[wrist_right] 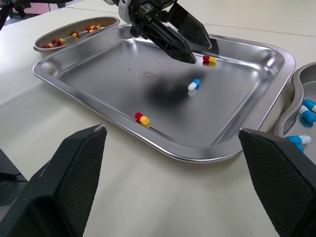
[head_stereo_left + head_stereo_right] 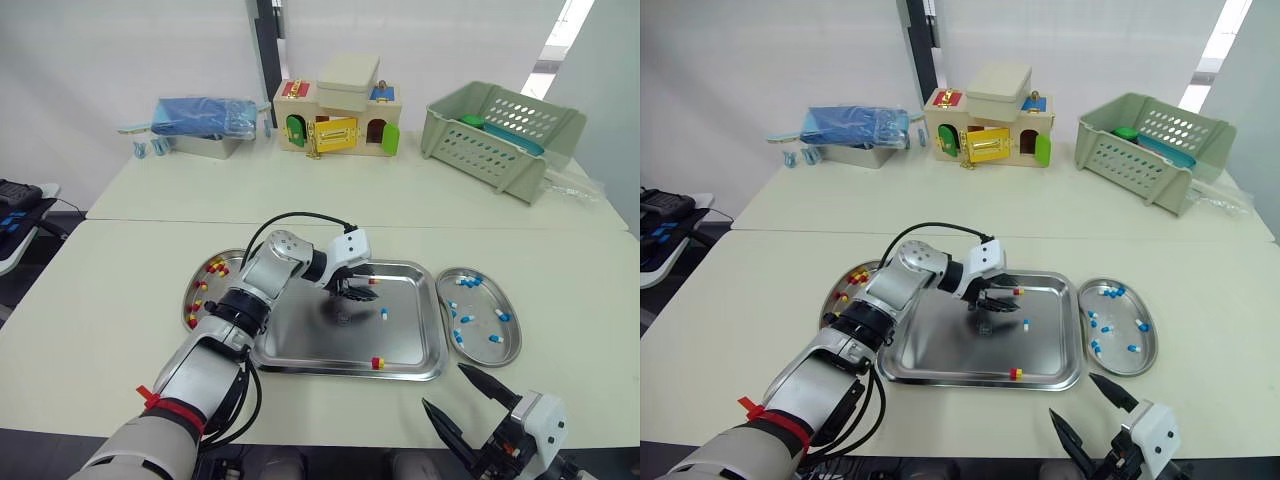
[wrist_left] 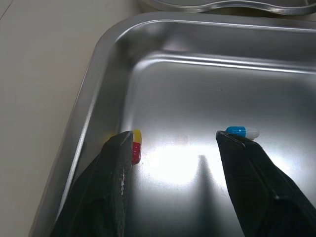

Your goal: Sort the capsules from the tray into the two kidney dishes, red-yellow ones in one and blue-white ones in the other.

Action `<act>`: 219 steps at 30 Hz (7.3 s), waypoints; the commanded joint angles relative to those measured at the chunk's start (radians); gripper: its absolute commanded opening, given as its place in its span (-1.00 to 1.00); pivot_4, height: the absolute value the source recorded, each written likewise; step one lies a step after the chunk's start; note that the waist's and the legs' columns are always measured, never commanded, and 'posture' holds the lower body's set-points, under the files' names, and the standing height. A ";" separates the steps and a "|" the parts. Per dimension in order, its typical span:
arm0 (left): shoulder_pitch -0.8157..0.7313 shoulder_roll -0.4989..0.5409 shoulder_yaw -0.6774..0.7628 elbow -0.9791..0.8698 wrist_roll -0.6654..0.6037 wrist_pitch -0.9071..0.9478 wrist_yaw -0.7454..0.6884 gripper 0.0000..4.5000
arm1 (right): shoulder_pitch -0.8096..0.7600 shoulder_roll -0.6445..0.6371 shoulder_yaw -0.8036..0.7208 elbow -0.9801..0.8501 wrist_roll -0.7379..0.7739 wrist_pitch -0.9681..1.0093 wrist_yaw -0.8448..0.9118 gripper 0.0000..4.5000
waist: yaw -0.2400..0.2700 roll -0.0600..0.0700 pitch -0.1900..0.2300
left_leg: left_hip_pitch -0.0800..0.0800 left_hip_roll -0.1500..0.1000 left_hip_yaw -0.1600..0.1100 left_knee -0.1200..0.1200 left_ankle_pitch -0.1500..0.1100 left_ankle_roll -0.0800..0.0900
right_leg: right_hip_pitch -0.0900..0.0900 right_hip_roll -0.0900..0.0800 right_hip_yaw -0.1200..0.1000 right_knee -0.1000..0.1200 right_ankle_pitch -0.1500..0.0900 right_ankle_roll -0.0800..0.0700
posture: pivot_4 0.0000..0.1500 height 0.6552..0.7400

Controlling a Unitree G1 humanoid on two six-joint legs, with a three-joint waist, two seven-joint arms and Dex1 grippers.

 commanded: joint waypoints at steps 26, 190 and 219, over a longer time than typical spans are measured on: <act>-0.088 -0.056 0.029 0.218 0.053 -0.024 0.043 -0.46 | 0.012 0.004 0.022 -0.030 -0.018 -0.028 -0.031 1.00 | 0.001 0.000 0.000 | 0.000 0.000 0.000 0.000 0.000 0.000 | 0.000 0.000 0.000 0.000 0.000 0.000 | 1.00 1.00; 0.249 0.223 -0.151 -0.658 -0.154 0.208 -0.110 -0.01 | -0.108 -0.157 -0.124 -0.102 0.099 0.264 0.182 1.00 | 0.006 0.001 -0.002 | 0.000 0.001 0.000 0.000 0.000 0.000 | 0.001 0.001 0.000 -0.001 -0.001 -0.001 | 1.00 1.00; 0.248 0.150 -0.238 -0.575 0.000 0.137 -0.082 -0.27 | -0.096 -0.164 -0.118 -0.107 0.106 0.270 0.167 1.00 | 0.009 0.001 -0.002 | 0.000 0.001 0.000 0.000 0.000 0.000 | 0.002 0.001 0.000 -0.001 -0.001 -0.001 | 1.00 1.00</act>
